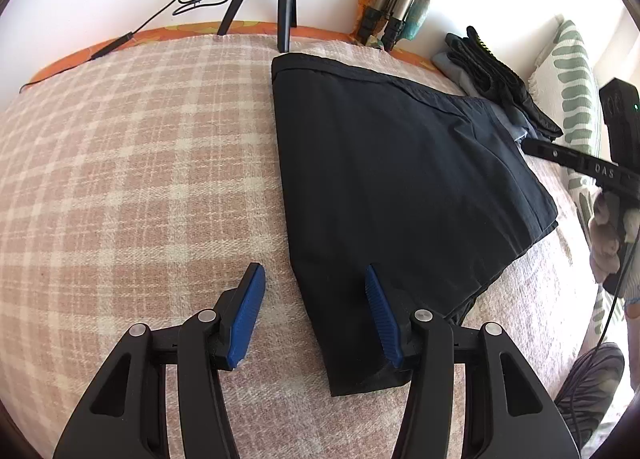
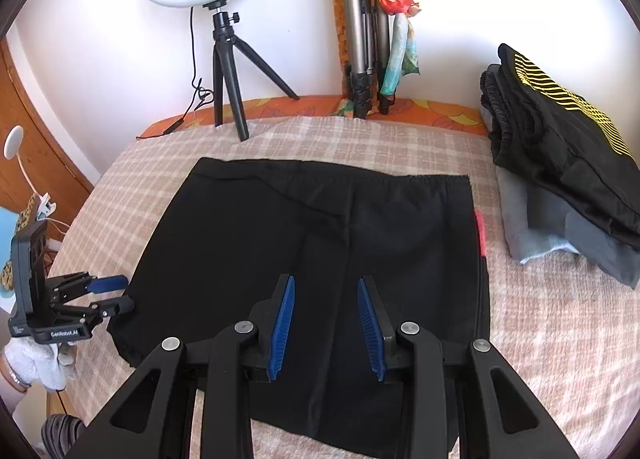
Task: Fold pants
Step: 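Lift both open tools away from the folded pants, then grasp the folded black pants edge with the left tool while the right tool grasps beside it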
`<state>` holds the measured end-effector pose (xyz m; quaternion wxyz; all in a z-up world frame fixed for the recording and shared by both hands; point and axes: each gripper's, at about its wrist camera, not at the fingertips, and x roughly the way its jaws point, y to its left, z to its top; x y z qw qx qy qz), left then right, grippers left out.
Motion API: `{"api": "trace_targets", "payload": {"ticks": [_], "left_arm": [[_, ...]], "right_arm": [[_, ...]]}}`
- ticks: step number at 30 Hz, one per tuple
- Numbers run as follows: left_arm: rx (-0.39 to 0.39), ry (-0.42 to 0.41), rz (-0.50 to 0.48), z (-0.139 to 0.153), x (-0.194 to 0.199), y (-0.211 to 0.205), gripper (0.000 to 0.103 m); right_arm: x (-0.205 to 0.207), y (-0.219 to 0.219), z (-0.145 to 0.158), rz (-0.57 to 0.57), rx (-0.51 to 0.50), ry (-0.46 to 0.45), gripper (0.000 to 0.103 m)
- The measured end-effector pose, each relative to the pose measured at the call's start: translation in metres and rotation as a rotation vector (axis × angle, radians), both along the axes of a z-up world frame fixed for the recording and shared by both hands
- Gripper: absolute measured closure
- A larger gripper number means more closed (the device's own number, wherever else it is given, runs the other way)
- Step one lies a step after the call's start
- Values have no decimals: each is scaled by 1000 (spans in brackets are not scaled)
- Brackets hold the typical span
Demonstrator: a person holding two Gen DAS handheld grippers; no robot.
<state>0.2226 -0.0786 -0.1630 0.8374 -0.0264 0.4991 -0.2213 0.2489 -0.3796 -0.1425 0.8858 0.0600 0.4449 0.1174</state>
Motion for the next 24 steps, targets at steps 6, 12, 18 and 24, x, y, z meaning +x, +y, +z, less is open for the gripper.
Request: {"api": "trace_targets", "payload": {"ticks": [6, 12, 18, 24], "left_arm": [[-78, 30, 35, -1, 0, 1, 52], [-143, 58, 87, -2, 2, 0, 76], [-201, 15, 96, 9, -3, 6, 90], [-208, -46, 70, 23, -7, -1, 92]], "right_arm": [[-19, 24, -28, 36, -64, 58, 69], [-15, 27, -37, 38, -94, 84, 68], [-13, 30, -22, 46, -47, 84, 66], [10, 60, 6, 99, 66, 81, 59]]}}
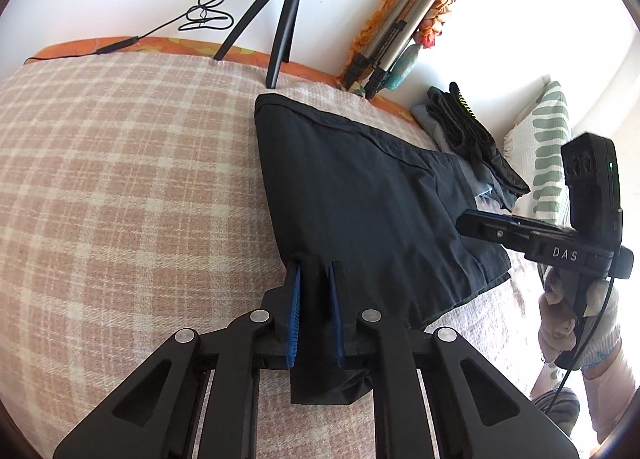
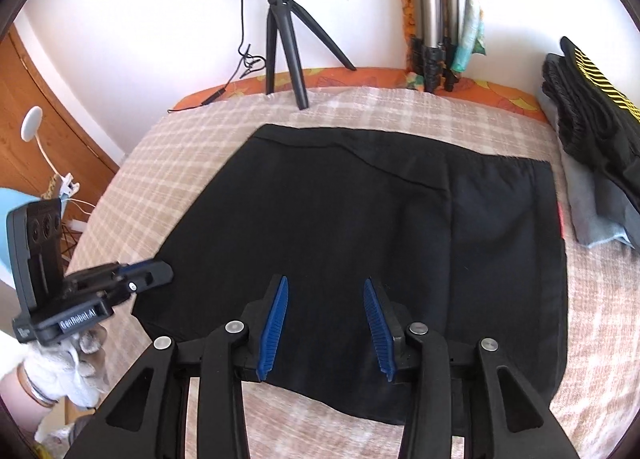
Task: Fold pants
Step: 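Grasp the folded black pants edge with the left tool while the right tool grasps beside it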
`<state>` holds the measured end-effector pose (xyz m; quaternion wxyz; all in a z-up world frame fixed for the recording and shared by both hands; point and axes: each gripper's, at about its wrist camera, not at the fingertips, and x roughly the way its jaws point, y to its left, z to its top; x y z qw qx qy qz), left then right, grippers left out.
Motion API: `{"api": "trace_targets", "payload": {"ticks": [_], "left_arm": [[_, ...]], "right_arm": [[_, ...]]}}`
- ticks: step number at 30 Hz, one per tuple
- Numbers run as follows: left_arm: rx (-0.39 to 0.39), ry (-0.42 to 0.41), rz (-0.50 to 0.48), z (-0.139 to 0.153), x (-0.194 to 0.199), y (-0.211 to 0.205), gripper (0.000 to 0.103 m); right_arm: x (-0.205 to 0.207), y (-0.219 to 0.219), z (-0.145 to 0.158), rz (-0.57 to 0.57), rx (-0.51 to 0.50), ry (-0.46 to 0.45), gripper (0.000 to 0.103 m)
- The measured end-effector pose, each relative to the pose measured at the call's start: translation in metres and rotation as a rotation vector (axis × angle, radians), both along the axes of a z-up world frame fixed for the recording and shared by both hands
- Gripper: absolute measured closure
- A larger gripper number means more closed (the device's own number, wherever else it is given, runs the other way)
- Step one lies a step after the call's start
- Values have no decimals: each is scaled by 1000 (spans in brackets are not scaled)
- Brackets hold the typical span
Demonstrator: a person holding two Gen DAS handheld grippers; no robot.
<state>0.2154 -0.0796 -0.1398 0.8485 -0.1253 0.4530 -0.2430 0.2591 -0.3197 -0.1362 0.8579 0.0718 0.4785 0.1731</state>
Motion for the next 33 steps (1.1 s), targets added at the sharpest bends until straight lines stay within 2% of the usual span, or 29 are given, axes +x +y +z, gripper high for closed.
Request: {"api": "trace_targets", "payload": {"ticks": [4, 10, 13, 23, 25, 27, 28, 32, 33], "left_arm": [[20, -44, -31, 6, -6, -11, 92], [-4, -66, -70, 10, -11, -19, 92], [-23, -67, -72, 10, -11, -22, 92], [-39, -70, -77, 9, -9, -26, 92], [-30, -75, -77, 9, -9, -27, 92], [-15, -81, -80, 9, -9, -29, 92], [-5, -85, -81, 9, -9, -29, 92], [8, -84, -70, 10, -11, -28, 91], [20, -88, -67, 11, -11, -27, 88]], "right_arm": [[23, 35, 17, 47, 8, -14, 47], [59, 88, 29, 126, 7, 21, 44], [74, 108, 25, 139, 19, 72, 44], [98, 142, -2, 129, -165, 153, 45], [99, 147, -6, 132, -212, 157, 50], [101, 147, -11, 138, -245, 173, 68], [102, 146, -13, 131, -258, 172, 70], [101, 136, -10, 107, -215, 173, 85], [100, 133, -9, 99, -204, 171, 90]]}}
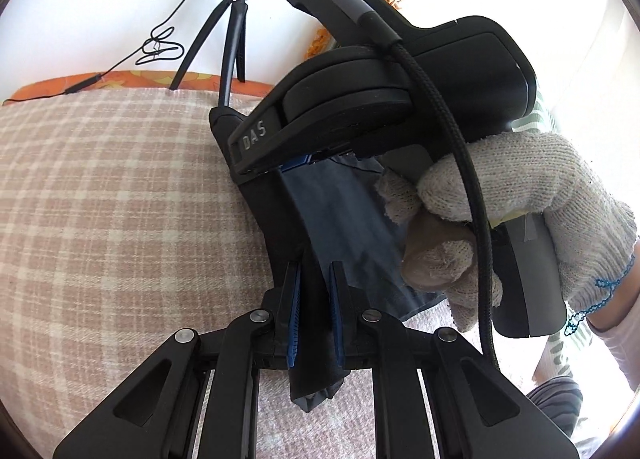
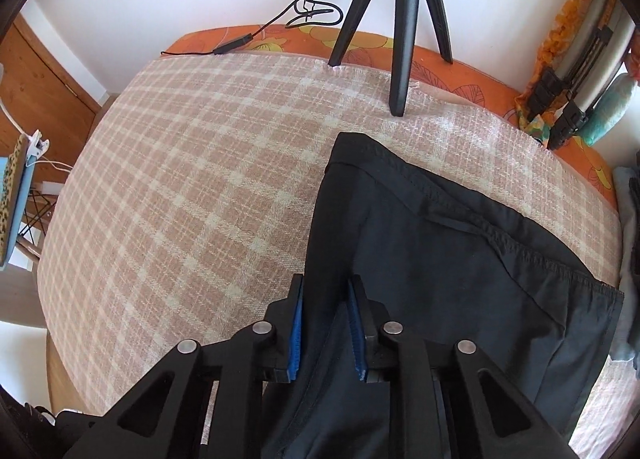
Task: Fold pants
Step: 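Grasp the folded black pants edge with the left tool while the right tool grasps beside it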
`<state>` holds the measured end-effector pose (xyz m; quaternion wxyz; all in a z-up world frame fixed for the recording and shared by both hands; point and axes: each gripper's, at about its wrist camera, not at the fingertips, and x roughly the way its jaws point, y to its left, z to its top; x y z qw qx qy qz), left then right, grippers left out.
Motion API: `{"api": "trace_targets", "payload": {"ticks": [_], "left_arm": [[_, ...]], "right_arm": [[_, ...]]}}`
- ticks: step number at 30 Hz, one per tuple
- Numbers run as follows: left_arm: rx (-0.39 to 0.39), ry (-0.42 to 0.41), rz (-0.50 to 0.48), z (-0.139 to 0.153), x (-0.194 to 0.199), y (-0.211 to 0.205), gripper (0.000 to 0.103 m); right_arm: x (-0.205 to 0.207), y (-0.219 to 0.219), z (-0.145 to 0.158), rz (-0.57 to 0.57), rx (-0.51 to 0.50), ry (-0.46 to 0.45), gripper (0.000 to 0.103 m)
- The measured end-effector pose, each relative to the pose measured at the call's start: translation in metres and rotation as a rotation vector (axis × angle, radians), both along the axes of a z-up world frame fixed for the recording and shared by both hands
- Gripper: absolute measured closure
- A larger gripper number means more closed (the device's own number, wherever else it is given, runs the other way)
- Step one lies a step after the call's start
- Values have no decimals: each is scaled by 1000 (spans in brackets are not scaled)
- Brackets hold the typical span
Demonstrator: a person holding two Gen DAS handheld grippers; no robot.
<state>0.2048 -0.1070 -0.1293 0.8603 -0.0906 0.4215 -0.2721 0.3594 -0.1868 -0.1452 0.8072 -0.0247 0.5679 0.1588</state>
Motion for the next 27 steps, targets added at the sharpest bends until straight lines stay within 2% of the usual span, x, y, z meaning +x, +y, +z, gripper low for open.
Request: {"api": "trace_targets", "payload": {"ticks": [1, 2, 3, 5, 7, 9, 10, 12, 19, 27], "left_arm": [[14, -5, 7, 1, -1, 0, 84], [30, -9, 15, 2, -2, 0, 74], [57, -15, 29, 3, -2, 0, 58], [109, -10, 56, 2, -3, -1, 43], [101, 19, 53, -2, 0, -1, 43], [76, 39, 40, -5, 2, -4, 47], [76, 34, 29, -5, 0, -6, 52], [84, 22, -1, -4, -4, -15, 86], [68, -38, -75, 19, -17, -33, 93], [112, -97, -192, 54, -17, -79, 93]], "right_arm": [[-1, -3, 0, -8, 9, -2, 92], [-1, -6, 1, -17, 21, -4, 94], [-2, -9, 2, -26, 35, -5, 95], [-4, -15, 5, -42, 64, -11, 97], [-5, -21, 8, -54, 96, -12, 97], [-8, -26, 11, -64, 117, -22, 98], [-9, -29, 13, -70, 131, -27, 98], [-12, -35, 18, -80, 157, -35, 98], [-26, -66, 40, -109, 267, -77, 99], [-42, -126, 66, -163, 381, -135, 100]]}}
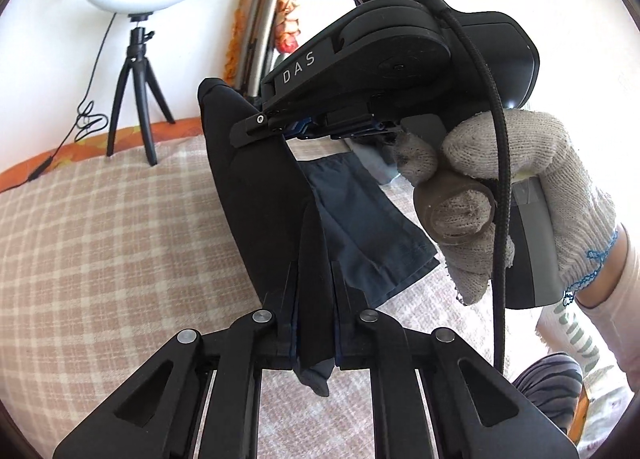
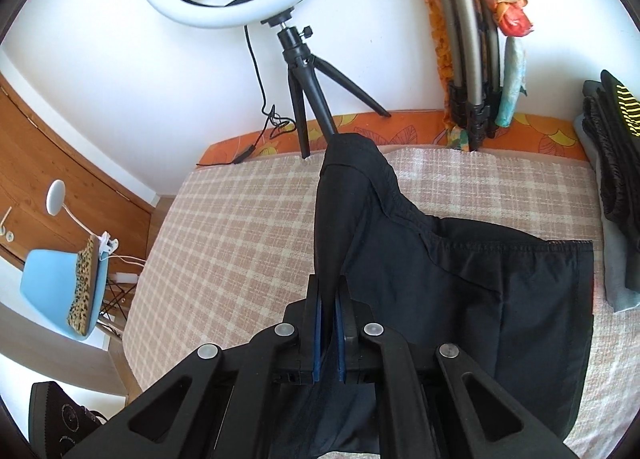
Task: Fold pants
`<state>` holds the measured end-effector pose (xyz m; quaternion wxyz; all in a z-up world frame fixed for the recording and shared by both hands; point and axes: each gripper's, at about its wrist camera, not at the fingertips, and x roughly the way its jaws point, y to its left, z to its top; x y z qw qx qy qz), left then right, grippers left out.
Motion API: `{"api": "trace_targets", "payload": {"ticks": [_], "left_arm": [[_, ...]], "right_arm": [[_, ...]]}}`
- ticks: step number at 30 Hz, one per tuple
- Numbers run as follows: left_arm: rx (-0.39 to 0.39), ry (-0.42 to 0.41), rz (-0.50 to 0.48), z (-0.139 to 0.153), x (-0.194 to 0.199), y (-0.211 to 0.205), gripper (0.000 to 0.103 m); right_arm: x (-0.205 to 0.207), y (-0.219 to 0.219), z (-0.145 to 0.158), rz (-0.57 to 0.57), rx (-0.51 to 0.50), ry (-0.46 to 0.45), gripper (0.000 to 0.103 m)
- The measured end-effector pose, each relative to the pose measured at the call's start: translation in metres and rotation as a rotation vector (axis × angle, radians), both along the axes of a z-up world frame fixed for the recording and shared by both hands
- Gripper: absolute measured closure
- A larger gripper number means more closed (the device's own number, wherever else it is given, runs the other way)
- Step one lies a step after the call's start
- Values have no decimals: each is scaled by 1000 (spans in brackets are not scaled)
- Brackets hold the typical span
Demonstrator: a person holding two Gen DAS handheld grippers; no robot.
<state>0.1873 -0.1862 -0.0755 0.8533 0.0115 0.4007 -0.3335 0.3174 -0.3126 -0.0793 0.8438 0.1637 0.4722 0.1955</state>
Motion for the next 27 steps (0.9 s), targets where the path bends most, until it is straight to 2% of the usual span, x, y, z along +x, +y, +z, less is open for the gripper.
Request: {"api": "trace_targets", "payload": {"ticks": [6, 11, 13, 14, 16, 20, 22, 25, 27], "left_arm": [[25, -1, -76, 6, -7, -50, 93], [63, -5, -127, -2, -14, -90, 93], [70, 21, -141, -6, -17, -105, 93], [74, 33, -150, -8, -17, -112, 88], [78, 36, -170, -9, -21, -120, 87], [53, 50, -190, -8, -30, -114, 67], [48, 45, -176, -7, -34, -102, 66], [117, -24, -130, -9, -36, -86, 66], [136, -6, -96, -18, -23, -77, 66]], "right_arm": [[-14, -52, 1, -51, 22, -21, 101], [-21, -101, -12, -100, 29, -9, 101], [-22, -117, -20, -111, 24, 2, 101], [-22, -123, -24, -116, 17, 7, 101], [-22, -136, -32, -119, 11, 11, 101], [-19, -152, -44, -118, -9, 16, 101], [-18, -158, -50, -117, -18, 21, 101], [-15, -166, -60, -116, -33, 21, 101], [-13, -173, -67, -126, -28, 28, 101]]}}
